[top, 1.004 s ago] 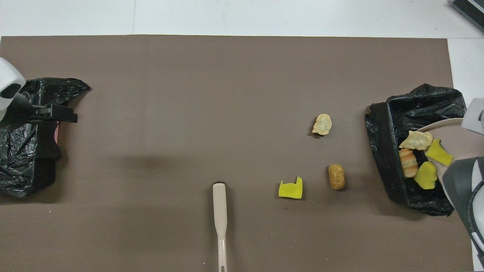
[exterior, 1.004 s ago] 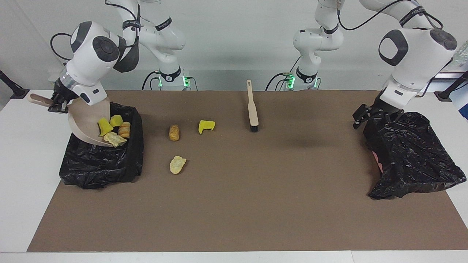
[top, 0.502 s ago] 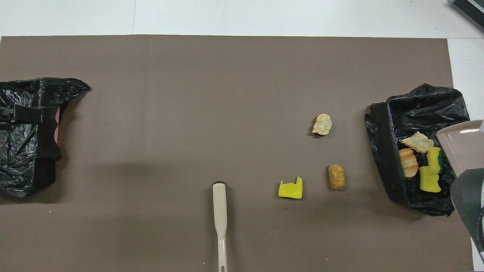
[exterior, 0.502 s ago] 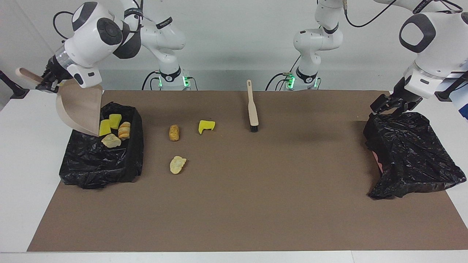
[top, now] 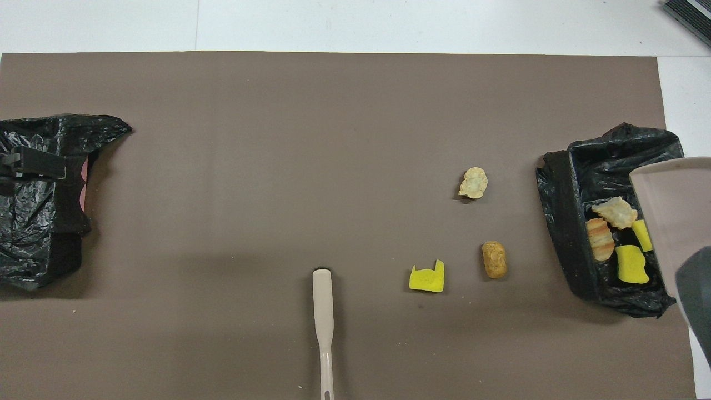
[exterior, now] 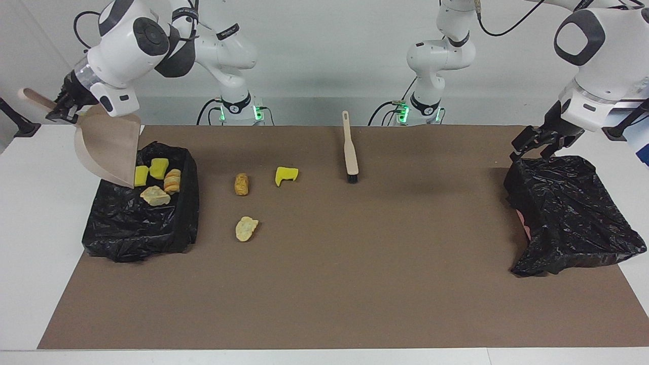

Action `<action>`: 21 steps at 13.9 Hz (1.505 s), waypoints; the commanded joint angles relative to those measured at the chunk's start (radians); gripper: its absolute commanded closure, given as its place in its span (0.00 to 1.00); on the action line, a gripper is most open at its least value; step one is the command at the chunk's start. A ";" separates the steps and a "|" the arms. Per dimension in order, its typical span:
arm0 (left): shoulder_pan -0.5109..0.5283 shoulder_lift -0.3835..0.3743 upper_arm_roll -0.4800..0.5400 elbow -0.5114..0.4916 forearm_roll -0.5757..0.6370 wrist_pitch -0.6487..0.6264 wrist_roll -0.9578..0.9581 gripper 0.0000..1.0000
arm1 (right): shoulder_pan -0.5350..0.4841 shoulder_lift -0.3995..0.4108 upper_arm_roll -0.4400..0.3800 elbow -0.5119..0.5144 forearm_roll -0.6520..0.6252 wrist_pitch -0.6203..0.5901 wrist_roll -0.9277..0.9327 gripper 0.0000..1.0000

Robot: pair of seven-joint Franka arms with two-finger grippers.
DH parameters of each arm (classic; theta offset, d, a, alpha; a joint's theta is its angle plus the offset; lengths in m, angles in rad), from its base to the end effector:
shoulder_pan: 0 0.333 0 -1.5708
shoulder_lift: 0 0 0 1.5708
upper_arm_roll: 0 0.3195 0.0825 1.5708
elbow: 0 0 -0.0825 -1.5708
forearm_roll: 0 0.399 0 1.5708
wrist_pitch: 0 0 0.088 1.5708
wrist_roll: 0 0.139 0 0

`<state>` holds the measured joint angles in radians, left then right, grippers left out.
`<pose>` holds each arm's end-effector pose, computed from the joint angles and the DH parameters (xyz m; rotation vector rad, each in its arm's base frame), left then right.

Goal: Sweep and dump trash in bin

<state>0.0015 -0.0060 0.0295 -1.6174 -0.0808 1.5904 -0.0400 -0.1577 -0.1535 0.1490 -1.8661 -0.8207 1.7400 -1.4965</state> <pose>0.5678 0.0066 0.5789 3.0585 0.1123 -0.0327 0.5361 -0.0892 0.5897 1.6696 1.7579 -0.7121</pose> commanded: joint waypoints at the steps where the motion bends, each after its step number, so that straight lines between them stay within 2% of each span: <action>1: -0.006 -0.011 0.012 0.008 0.024 -0.044 -0.006 0.00 | 0.012 0.049 0.041 0.082 0.127 -0.062 0.135 1.00; 3: -0.005 -0.020 0.013 0.016 0.024 -0.066 -0.006 0.00 | 0.096 0.118 0.050 0.145 0.188 -0.173 0.366 1.00; 6: -0.012 -0.032 0.015 0.017 0.039 -0.075 0.006 0.00 | 0.214 0.271 0.049 0.319 0.265 -0.288 0.658 1.00; 8: -0.014 -0.038 0.016 0.025 0.041 -0.084 0.038 0.00 | 0.256 0.379 0.050 0.437 0.319 -0.329 0.813 1.00; 10: -0.014 -0.051 0.009 0.025 0.041 -0.078 0.045 0.00 | 0.322 0.457 0.050 0.511 0.375 -0.338 1.014 1.00; 12: -0.017 -0.060 0.007 0.014 0.039 -0.073 0.052 0.00 | 0.368 0.566 0.043 0.647 0.501 -0.371 1.232 1.00; 13: -0.017 -0.061 0.007 0.014 0.039 -0.073 0.061 0.00 | 0.388 0.621 0.047 0.716 0.523 -0.384 1.319 1.00; 15: -0.018 -0.061 0.000 0.013 0.041 -0.072 0.077 0.00 | 0.463 0.714 0.050 0.790 0.541 -0.364 1.540 1.00; 17: -0.018 -0.061 -0.011 0.004 0.068 -0.082 0.089 0.00 | 0.504 0.808 0.047 0.875 0.619 -0.346 1.762 1.00; 21: -0.018 -0.069 -0.033 -0.002 0.075 -0.101 0.091 0.00 | 0.584 0.900 0.046 0.890 0.713 -0.183 2.065 1.00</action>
<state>-0.0065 -0.0611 -0.0044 -1.6100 -0.0291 1.5033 0.0403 0.3990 0.6839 0.1996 -1.0454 -0.1599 1.5123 0.4443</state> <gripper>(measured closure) 0.000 0.678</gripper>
